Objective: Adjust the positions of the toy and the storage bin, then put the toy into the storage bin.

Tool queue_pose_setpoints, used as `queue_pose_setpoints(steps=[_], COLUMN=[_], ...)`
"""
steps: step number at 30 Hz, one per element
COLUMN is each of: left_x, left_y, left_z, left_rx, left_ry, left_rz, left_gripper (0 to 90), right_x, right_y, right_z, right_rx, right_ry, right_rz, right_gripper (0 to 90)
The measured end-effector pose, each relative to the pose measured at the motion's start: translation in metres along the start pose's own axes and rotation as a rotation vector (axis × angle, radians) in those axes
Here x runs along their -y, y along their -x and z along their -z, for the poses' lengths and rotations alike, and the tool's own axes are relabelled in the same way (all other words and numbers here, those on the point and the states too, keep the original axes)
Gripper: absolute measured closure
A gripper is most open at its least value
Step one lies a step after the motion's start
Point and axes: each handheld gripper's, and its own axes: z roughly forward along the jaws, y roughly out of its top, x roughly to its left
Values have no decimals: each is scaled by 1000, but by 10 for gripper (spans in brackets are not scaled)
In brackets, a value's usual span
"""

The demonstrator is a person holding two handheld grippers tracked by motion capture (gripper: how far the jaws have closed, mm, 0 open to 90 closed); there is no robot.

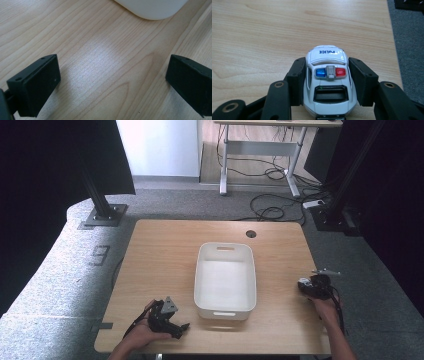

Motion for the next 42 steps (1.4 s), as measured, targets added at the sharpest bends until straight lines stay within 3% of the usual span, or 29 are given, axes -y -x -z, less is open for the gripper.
queue_pose_setpoints(steps=[14, 42], left_x=[0, 0], left_y=[0, 0], left_z=[0, 0], left_rx=[1, 3], left_ry=[-1, -2], left_rz=[0, -3], left_gripper=[0, 0], right_x=[-4, -18], right_y=[3, -11], right_z=[15, 45], right_rx=[-46, -92], right_ry=[42, 141], right_rz=[-23, 9], right_gripper=[500, 501])
